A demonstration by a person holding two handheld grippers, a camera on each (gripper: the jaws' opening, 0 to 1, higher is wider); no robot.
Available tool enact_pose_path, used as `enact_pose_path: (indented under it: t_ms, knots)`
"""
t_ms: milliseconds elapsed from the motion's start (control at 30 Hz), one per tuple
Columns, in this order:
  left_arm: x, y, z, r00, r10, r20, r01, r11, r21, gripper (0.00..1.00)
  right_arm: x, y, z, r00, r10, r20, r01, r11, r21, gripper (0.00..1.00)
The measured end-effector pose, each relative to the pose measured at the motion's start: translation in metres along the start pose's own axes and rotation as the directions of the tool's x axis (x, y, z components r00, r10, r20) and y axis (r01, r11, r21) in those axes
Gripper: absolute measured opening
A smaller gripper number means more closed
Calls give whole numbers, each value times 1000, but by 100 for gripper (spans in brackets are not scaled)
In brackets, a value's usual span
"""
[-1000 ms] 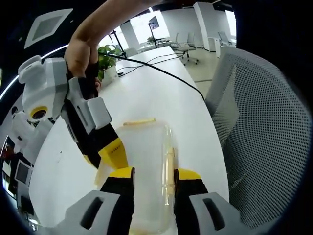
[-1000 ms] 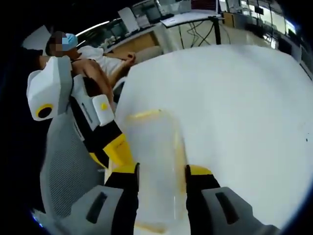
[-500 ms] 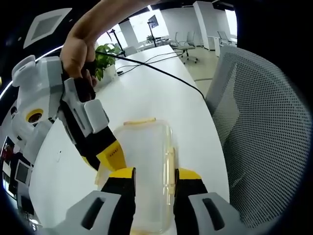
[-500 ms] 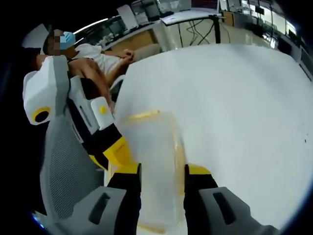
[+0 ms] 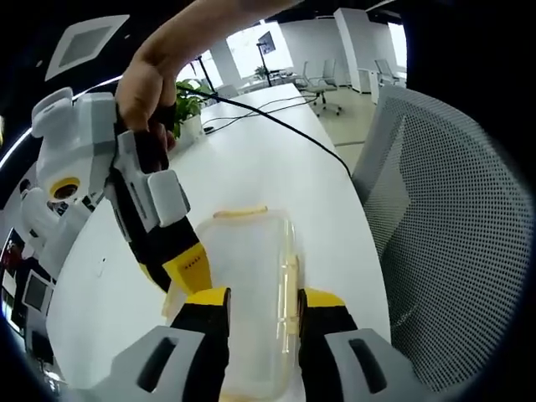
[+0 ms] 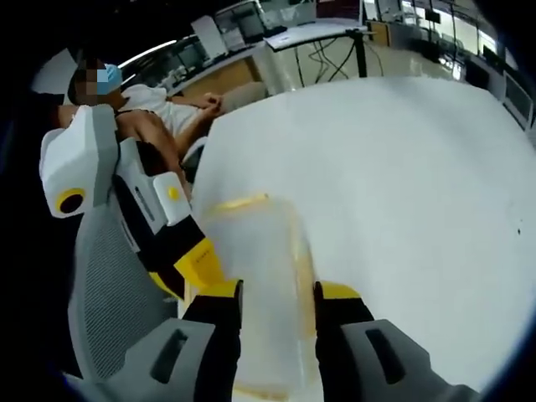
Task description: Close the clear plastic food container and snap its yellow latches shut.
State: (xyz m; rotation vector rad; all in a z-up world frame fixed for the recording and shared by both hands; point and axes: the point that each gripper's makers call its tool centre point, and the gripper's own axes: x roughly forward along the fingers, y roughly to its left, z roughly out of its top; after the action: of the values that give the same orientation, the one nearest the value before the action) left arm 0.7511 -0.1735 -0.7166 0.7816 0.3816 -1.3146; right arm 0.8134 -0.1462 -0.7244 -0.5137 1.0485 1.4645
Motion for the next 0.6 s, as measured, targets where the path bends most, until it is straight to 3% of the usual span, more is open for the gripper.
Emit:
enact_pose_path:
  t_ms: [400,600]
  knots:
    - [-10,0,-7,1000,9,-21,-10,999,-43,26,-1,1,1,999,-32,-9,31,998,-62,31]
    - [-20,1,-7,1000,22,-17,-24,997,-79,29,-11,-2,6,997,-70,25,72,995,-64,33]
